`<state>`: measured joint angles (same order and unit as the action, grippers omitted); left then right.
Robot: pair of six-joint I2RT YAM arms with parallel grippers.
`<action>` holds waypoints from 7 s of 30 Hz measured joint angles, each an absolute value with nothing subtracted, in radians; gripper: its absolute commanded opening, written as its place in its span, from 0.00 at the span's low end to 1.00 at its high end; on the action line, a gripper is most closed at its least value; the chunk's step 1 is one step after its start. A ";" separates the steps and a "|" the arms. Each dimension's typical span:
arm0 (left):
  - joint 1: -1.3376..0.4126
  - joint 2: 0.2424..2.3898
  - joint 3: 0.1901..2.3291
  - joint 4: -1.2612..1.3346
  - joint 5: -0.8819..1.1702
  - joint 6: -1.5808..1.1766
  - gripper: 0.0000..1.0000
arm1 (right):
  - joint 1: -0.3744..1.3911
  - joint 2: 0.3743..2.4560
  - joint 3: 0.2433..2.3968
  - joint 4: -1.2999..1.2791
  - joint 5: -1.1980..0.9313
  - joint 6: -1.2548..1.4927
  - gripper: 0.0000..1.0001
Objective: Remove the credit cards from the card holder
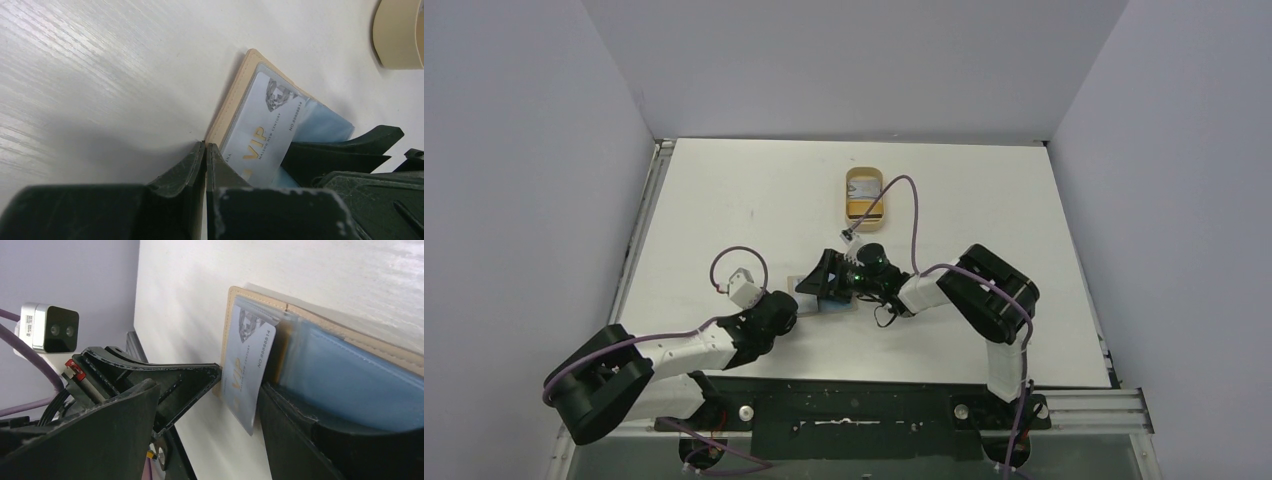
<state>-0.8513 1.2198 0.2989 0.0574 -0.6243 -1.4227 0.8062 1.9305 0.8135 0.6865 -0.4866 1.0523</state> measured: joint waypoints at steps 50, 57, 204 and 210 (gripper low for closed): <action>-0.849 1.201 0.290 0.056 -0.615 -1.377 0.00 | 0.804 1.934 0.918 0.513 -0.574 1.044 0.56; -0.849 1.202 0.290 0.059 -0.608 -1.376 0.00 | 0.777 1.920 0.884 0.507 -0.585 1.032 0.56; -0.749 1.016 0.155 0.110 -0.485 -1.322 0.00 | 0.609 2.131 1.410 0.179 0.550 1.773 0.00; -0.738 1.010 0.155 0.105 -0.477 -1.321 0.00 | 0.608 2.161 1.450 0.178 0.542 1.787 0.00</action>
